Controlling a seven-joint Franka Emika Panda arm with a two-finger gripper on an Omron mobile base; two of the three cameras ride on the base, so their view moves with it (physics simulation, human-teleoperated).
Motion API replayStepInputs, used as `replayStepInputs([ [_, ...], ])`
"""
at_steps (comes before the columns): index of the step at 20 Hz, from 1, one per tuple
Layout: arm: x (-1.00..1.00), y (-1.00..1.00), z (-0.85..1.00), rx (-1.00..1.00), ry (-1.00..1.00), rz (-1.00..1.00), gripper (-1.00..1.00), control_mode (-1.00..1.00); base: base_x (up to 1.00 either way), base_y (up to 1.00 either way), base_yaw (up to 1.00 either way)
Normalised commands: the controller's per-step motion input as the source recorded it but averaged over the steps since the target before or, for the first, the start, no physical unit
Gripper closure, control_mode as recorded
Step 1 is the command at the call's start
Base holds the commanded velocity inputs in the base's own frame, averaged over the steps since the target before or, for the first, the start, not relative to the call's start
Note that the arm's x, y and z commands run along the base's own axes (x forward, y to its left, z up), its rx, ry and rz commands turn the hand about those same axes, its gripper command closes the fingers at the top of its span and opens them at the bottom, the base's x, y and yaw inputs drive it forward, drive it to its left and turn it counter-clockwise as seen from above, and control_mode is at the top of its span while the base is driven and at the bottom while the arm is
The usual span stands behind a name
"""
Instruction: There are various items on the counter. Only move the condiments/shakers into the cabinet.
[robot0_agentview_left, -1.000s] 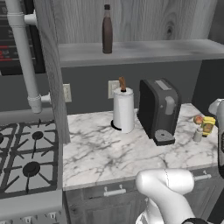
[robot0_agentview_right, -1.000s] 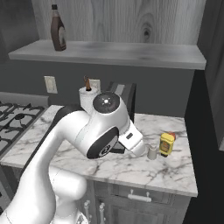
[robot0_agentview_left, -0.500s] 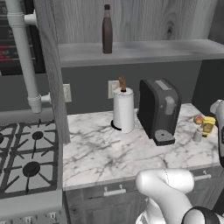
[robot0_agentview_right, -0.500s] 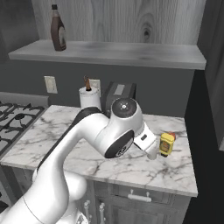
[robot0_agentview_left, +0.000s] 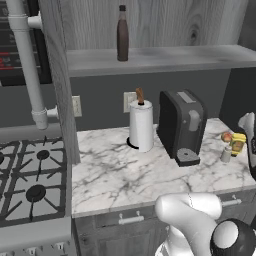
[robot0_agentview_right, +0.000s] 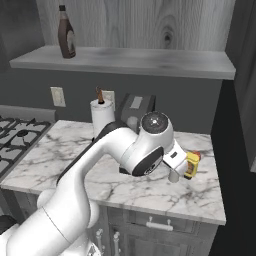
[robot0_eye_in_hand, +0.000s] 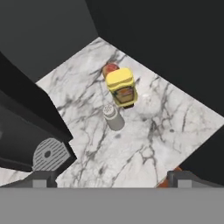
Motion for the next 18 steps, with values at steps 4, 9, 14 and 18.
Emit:
replayStepInputs([
  [4, 0.23, 0.0, -0.27, -0.04, 0.06, 0.0, -1.0, -1.0, 0.0, 0.0, 0.0],
  [9, 0.21, 0.0, -0.24, -0.1, 0.06, 0.0, -1.0, -1.0, 0.0, 0.0, 0.0],
  [14, 0.13, 0.0, -0.19, -0.02, 0.01, 0.0, -1.0, -1.0, 0.0, 0.0, 0.0],
  [18, 0.15, 0.0, -0.37, -0.02, 0.0, 0.0, -1.0, -1.0, 0.0, 0.0, 0.0],
])
